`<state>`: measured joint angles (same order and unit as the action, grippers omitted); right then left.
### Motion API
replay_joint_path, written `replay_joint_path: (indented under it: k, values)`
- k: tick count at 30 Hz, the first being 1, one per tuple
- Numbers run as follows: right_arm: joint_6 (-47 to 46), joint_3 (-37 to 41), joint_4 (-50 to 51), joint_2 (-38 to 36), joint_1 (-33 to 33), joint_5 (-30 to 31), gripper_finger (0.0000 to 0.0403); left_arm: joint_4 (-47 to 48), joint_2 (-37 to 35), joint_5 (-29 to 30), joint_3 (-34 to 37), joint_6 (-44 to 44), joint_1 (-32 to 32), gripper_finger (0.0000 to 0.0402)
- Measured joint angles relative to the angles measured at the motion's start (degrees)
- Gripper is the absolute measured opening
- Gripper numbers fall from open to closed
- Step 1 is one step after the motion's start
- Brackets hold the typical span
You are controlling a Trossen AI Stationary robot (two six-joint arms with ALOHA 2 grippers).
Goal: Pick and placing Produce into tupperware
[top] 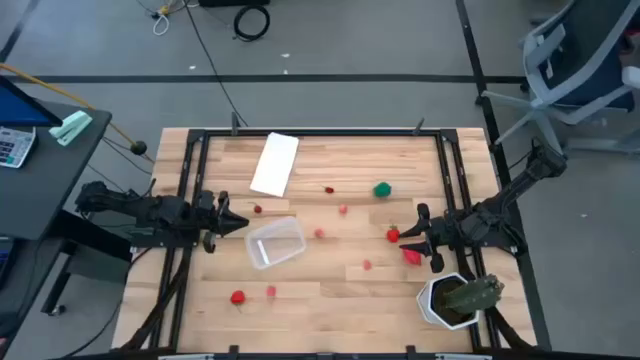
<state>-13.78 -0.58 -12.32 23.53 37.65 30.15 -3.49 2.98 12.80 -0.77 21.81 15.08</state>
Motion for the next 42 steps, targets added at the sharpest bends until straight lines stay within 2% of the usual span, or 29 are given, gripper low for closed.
replay_joint_path:
  k: [9, 20, 31, 42]
  values:
    - [0.00, -0.01, 0.00, -0.01, -0.01, -0.01, 0.0137, 0.00, 0.00, 0.00, -0.01, -0.03, 0.01, 0.0028]
    - [0.00, 0.00, 0.00, 0.00, -0.02, 0.00, 0.0137, 0.01, 0.00, 0.00, 0.01, -0.01, 0.00, 0.0040]
    - [0.00, -0.01, -0.01, -0.01, -0.01, -0.01, 0.0137, 0.00, 0.00, -0.02, -0.01, -0.01, 0.01, 0.0028]
    - [0.00, -0.01, -0.01, -0.01, -0.01, -0.01, 0.0137, 0.00, 0.00, -0.01, -0.01, -0.01, 0.01, 0.0040]
